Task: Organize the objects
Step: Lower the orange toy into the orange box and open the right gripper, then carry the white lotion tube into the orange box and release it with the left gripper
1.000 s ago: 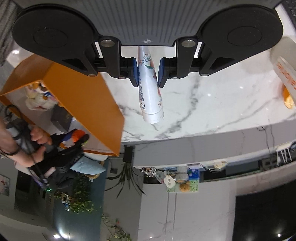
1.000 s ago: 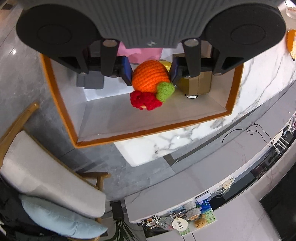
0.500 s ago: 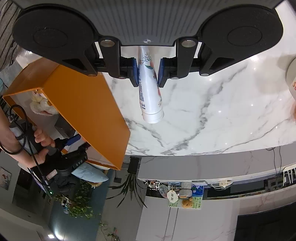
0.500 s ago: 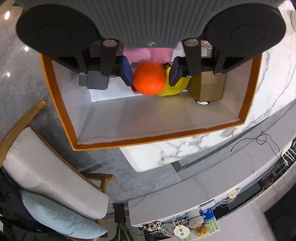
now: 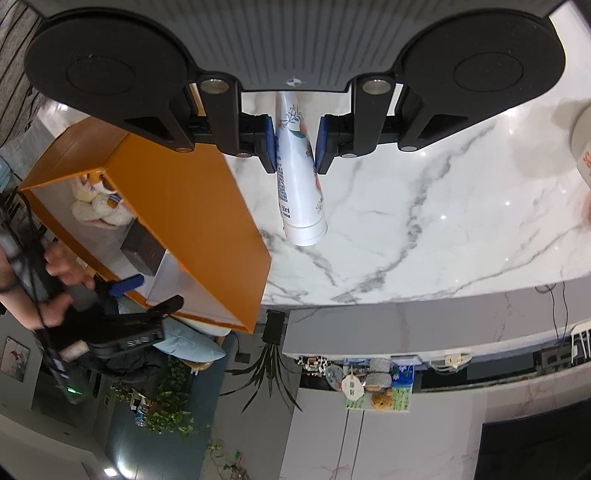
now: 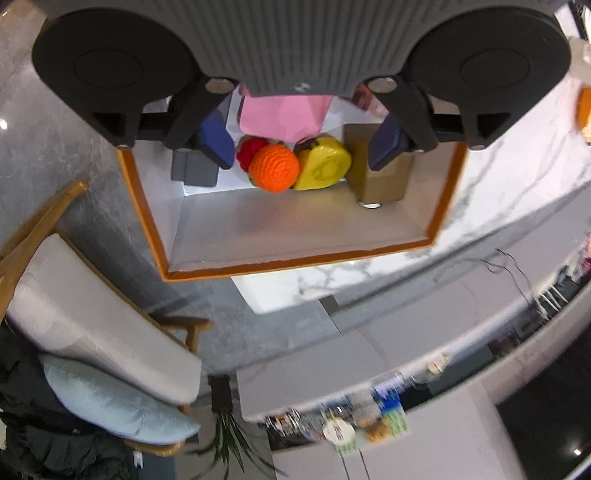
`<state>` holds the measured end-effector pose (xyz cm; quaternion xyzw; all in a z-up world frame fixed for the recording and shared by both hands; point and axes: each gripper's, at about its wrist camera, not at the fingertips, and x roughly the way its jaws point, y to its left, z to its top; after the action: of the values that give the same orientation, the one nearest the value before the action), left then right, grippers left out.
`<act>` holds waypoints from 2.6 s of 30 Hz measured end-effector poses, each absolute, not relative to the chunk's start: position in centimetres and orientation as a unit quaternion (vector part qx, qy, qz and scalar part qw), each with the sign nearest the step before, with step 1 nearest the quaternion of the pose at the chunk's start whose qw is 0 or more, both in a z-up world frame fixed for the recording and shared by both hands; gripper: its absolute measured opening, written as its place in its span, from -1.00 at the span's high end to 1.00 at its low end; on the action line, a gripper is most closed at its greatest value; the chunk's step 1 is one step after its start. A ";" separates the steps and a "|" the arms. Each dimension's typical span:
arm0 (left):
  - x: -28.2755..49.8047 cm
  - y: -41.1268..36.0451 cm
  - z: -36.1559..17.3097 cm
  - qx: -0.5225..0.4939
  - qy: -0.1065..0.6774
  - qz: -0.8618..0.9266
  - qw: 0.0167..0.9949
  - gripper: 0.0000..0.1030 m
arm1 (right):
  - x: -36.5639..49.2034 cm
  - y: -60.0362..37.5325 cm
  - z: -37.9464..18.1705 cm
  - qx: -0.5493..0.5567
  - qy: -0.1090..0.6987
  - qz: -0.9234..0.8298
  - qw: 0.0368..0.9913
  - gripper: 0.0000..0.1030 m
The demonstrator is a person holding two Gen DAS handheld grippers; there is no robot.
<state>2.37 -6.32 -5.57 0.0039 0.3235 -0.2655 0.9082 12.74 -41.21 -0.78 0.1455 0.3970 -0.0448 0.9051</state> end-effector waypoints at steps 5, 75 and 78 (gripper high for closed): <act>2.0 -6.5 -4.8 0.002 0.306 -0.273 0.912 0.50 | 9.3 -41.3 0.2 0.192 0.378 -0.032 0.905 -0.85; 11.8 -34.9 -6.2 0.151 0.434 -0.337 0.822 0.53 | -8.0 -47.6 1.5 0.327 0.262 -0.117 0.901 -0.97; 12.5 -35.3 -6.8 0.142 0.450 -0.329 0.818 0.54 | -8.0 -47.6 1.5 0.326 0.262 -0.115 0.901 -0.97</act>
<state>12.46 -35.35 -6.83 0.1416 0.4500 -0.3294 0.8179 -7.99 -47.57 1.54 0.3255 0.2617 -0.1146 0.9013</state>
